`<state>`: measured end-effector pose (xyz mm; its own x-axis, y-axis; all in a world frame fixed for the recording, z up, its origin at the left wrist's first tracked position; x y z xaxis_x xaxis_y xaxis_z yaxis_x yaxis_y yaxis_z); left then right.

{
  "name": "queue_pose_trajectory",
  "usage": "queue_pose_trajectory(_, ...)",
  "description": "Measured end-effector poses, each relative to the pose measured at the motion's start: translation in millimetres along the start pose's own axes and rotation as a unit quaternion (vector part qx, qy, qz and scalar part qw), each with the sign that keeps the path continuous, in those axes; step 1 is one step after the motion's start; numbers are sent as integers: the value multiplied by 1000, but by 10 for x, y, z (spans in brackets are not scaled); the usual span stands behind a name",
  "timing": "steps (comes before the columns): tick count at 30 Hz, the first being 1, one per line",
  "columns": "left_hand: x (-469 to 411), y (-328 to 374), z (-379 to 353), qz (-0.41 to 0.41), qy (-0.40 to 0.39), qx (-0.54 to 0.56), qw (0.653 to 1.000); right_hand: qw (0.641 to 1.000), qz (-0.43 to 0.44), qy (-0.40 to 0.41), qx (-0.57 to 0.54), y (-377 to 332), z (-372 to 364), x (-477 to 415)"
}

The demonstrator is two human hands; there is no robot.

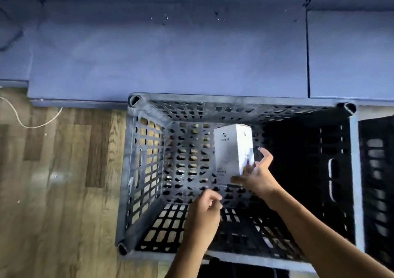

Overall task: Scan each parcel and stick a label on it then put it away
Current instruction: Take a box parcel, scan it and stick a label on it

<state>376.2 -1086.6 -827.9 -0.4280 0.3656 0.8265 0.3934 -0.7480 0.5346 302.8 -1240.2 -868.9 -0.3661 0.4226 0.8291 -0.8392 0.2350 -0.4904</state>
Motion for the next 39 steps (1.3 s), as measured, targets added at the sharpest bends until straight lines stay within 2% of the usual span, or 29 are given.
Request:
queue_pose_trajectory(4, 609, 512, 365, -32, 56, 47, 997, 999, 13, -14, -50, -367, 317, 832)
queue_pose_trajectory(8, 1208, 1110, 743, -71, 56, 57, 994, 994, 29, -70, -82, -831, 607, 1702)
queue_pose_trajectory(17, 3020, 3086, 1387, -185, -1, 82, 979, 973, 163, -141, -84, -2462, 1258, 3724)
queue_pose_trajectory(21, 3741, 3804, 1511, -228, -29, 100, 968, 960, 231, -137, -81, -3119, 1562, 4462)
queue_pose_trajectory(28, 4594, 4473, 1724, -276, -42, 172, 945, 921, 349, -141, -96, -4059, 2101, 5480)
queue_pose_trajectory(32, 4929, 4754, 1817, -306, -43, 171, 935, 897, 408, -135, -101, -4476, 2269, 5852)
queue_pose_trajectory(35, 5036, 4865, 1881, -325, -44, 199, 923, 876, 435, -169, -126, -4642, 2297, 6008)
queue_pose_trajectory(39, 5091, 4928, 1894, -328, -68, 246, 909, 850, 421, -239, -210, -4692, 2279, 6070)
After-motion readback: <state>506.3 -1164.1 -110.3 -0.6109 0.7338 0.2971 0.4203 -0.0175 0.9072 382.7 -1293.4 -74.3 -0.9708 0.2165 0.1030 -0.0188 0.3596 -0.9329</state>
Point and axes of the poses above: each hand's wrist, its own x-axis away from the middle knuckle, its own z-axis out of the back of the hand, y = z × x, the point moved 9 cm from there along -x, towards the middle knuckle, and after that the axes turned 13 degrees about x, right-handed, at the moved point
